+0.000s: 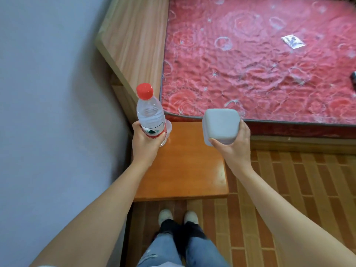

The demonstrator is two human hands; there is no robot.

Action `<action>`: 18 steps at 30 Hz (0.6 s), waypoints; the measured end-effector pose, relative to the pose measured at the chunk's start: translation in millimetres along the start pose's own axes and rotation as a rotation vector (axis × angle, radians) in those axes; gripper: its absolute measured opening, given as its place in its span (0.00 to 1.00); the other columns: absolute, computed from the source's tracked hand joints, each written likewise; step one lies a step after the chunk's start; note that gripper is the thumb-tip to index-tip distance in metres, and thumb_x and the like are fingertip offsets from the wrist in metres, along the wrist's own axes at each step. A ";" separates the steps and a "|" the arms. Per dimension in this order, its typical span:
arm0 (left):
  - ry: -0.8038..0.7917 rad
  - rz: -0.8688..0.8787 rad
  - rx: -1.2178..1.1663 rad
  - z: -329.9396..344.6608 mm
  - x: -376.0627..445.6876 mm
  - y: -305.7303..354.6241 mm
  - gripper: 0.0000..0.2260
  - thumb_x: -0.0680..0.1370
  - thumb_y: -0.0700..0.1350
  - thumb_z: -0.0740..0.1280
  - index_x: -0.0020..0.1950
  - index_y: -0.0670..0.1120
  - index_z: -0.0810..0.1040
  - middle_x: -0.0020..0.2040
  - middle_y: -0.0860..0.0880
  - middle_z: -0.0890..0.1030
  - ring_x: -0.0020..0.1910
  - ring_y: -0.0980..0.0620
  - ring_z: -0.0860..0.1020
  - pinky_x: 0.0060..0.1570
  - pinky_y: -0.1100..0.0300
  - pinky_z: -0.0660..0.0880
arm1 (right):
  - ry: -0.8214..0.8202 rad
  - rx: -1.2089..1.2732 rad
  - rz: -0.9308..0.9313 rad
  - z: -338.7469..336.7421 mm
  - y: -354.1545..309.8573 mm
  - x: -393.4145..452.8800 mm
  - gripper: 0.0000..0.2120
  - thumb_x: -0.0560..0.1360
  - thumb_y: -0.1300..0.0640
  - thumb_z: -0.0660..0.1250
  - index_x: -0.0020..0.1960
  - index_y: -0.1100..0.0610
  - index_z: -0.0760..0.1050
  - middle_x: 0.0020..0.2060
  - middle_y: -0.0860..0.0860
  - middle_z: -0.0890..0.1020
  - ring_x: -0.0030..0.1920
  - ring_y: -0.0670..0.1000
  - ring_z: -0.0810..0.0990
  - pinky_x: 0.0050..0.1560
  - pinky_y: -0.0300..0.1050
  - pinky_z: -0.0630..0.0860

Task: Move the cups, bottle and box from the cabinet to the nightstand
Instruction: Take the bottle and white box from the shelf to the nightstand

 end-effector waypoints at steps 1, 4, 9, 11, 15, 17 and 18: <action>0.004 -0.004 0.007 0.6 0.6 -2.7 0.24 0.67 0.39 0.75 0.58 0.44 0.66 0.42 0.61 0.75 0.37 0.74 0.76 0.34 0.78 0.70 | -0.009 -0.003 0.002 4.3 2.0 1.9 0.45 0.63 0.52 0.77 0.72 0.57 0.55 0.67 0.55 0.63 0.67 0.51 0.63 0.64 0.41 0.64; 0.037 -0.044 0.037 -3.9 6.5 -20.4 0.27 0.67 0.44 0.76 0.60 0.46 0.66 0.44 0.62 0.74 0.42 0.68 0.76 0.39 0.74 0.71 | -0.041 -0.011 0.001 21.0 10.2 6.1 0.46 0.63 0.52 0.77 0.72 0.57 0.55 0.67 0.55 0.63 0.67 0.50 0.63 0.66 0.43 0.65; 0.095 -0.122 0.068 -13.2 16.0 -63.9 0.30 0.65 0.49 0.77 0.61 0.49 0.66 0.46 0.61 0.74 0.49 0.54 0.76 0.49 0.58 0.74 | -0.111 0.000 0.008 61.1 28.8 5.5 0.47 0.63 0.51 0.77 0.73 0.56 0.53 0.69 0.53 0.61 0.67 0.47 0.61 0.66 0.40 0.64; 0.116 -0.146 0.069 -15.6 18.6 -81.9 0.29 0.65 0.49 0.77 0.61 0.48 0.67 0.45 0.62 0.74 0.48 0.55 0.76 0.46 0.62 0.74 | -0.142 0.008 0.003 80.0 39.3 2.7 0.46 0.63 0.50 0.77 0.72 0.55 0.54 0.68 0.52 0.62 0.65 0.44 0.61 0.65 0.37 0.63; 0.149 -0.164 0.070 -11.3 24.4 -116.7 0.27 0.67 0.44 0.76 0.61 0.44 0.68 0.41 0.63 0.75 0.39 0.69 0.76 0.35 0.77 0.70 | -0.204 -0.022 0.009 121.1 69.3 -5.4 0.47 0.63 0.50 0.77 0.72 0.56 0.53 0.69 0.53 0.62 0.69 0.50 0.61 0.70 0.49 0.64; 0.146 -0.173 0.066 -5.0 27.3 -132.6 0.26 0.67 0.43 0.76 0.60 0.44 0.68 0.41 0.63 0.74 0.37 0.70 0.75 0.33 0.80 0.69 | -0.234 -0.043 0.006 139.5 83.6 -10.5 0.47 0.64 0.50 0.76 0.73 0.57 0.53 0.70 0.54 0.62 0.70 0.50 0.60 0.70 0.44 0.62; 0.147 -0.179 0.066 -2.8 28.4 -140.0 0.26 0.67 0.43 0.76 0.60 0.44 0.68 0.41 0.63 0.73 0.37 0.69 0.75 0.33 0.81 0.68 | -0.250 -0.048 0.005 148.4 90.3 -12.8 0.47 0.64 0.50 0.76 0.73 0.57 0.53 0.70 0.54 0.61 0.69 0.49 0.60 0.69 0.41 0.62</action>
Point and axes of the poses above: each hand's wrist, its own x-axis towards the middle knuckle, its own z-axis out of the palm, y = z × x, the point moved 10 cm from there along x, towards the middle knuckle
